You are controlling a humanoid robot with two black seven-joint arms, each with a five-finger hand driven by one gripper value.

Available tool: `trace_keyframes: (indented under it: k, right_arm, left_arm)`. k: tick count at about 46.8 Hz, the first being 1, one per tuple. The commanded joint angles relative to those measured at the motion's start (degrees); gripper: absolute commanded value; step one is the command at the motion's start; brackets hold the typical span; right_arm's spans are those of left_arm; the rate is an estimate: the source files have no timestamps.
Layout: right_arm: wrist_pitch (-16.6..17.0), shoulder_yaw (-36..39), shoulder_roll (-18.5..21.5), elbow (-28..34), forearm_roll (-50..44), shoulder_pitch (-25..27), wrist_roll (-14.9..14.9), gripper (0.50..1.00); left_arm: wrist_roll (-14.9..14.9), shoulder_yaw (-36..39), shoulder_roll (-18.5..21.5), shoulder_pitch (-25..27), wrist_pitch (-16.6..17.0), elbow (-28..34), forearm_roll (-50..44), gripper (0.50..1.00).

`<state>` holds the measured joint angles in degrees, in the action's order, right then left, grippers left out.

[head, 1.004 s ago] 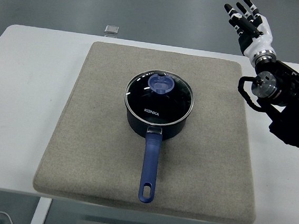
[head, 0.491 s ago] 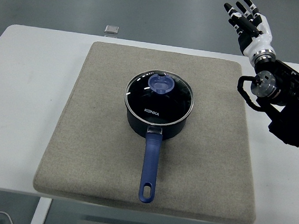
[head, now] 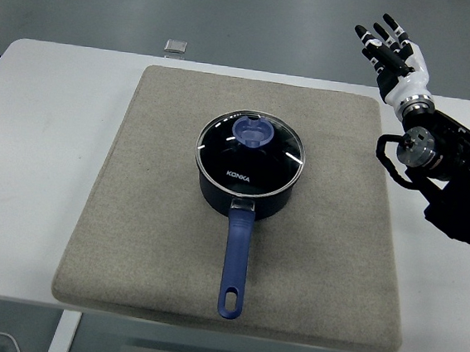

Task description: Lift the pot lid and place it to the right of the pot.

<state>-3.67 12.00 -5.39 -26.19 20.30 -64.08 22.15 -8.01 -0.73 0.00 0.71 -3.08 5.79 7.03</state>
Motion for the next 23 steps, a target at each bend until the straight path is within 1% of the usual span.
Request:
trace_keyframes:
  k: [1, 7, 11, 17, 23]
  right_arm:
    - [0.1, -0.3, 0.0, -0.1, -0.1, 0.2, 0.1, 0.901]
    - [0.1, -0.6, 0.1, 0.0, -1.5, 0.2, 0.1, 0.901]
    - [-0.2, -0.5, 0.3, 0.0, -5.4, 0.4, 0.3, 0.901]
    - [-0.1, -0.6, 0.6, -0.2, -10.7, 0.7, 1.8, 0.901]
    - [0.3, -0.7, 0.5, -0.3, -15.0, 2.1, 2.0, 0.901]
  left_arm:
    - [0.0, 0.0, 0.0, 0.0, 0.0, 0.0, 0.0, 1.000]
    - [-0.1, 0.0, 0.0, 0.0, 0.0, 0.0, 0.0, 1.000]
    - [0.0, 0.0, 0.0, 0.0, 0.0, 0.0, 0.0, 1.000]
    - [0.0, 0.0, 0.0, 0.0, 0.0, 0.0, 0.0, 1.000]
    - [0.0, 0.0, 0.0, 0.0, 0.0, 0.0, 0.0, 1.000]
